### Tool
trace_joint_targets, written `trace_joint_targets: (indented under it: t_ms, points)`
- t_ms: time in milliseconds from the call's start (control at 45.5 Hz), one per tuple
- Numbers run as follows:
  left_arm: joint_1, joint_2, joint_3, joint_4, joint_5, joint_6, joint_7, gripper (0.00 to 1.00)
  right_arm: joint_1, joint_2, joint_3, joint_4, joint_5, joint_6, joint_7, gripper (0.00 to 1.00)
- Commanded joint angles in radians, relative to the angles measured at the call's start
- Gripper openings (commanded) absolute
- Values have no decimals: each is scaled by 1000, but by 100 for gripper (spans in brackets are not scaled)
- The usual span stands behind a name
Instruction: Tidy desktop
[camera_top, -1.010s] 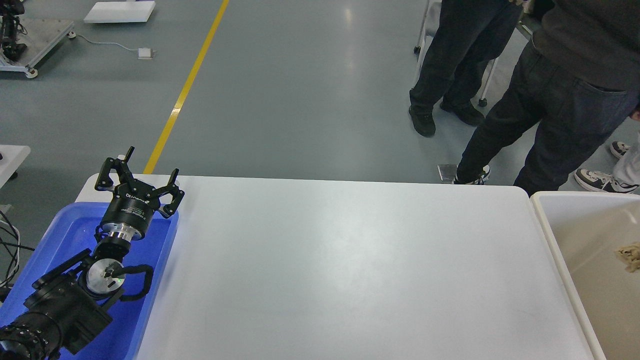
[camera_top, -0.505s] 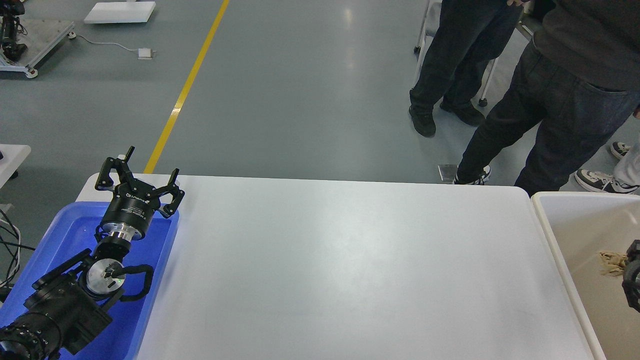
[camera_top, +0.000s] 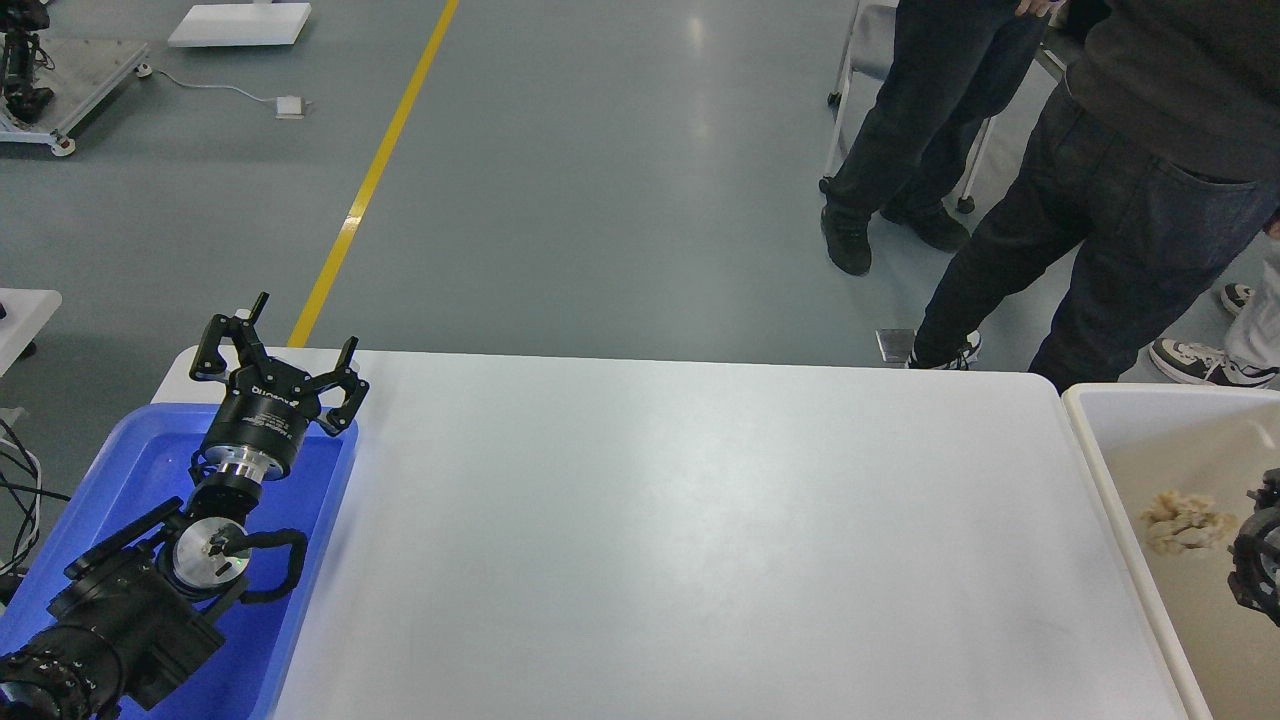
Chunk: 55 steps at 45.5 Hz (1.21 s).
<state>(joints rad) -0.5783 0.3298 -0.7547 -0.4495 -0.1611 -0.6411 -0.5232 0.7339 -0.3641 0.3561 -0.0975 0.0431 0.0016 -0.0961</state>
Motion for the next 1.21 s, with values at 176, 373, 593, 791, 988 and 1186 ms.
trace_joint_targets:
  t_ms: [176, 373, 593, 791, 988, 1186]
  points:
    - [0, 0, 0, 0, 0, 0, 0, 100, 59, -16, 7, -2, 1, -3, 6, 100]
    - [0, 0, 0, 0, 0, 0, 0, 100, 99, -7, 21, -4, 3, -2, 6, 100]
    - [0, 0, 0, 0, 0, 0, 0, 100, 245, 4, 139, 15, 93, 55, 1, 100]
    - [0, 0, 0, 0, 0, 0, 0, 100, 337, 13, 245, 58, 181, 262, -2, 100]
    - [0, 0, 0, 0, 0, 0, 0, 100, 366, 83, 299, 174, 219, 354, 1, 100]
    - [0, 0, 0, 0, 0, 0, 0, 100, 389, 204, 302, 237, 219, 351, 4, 100]
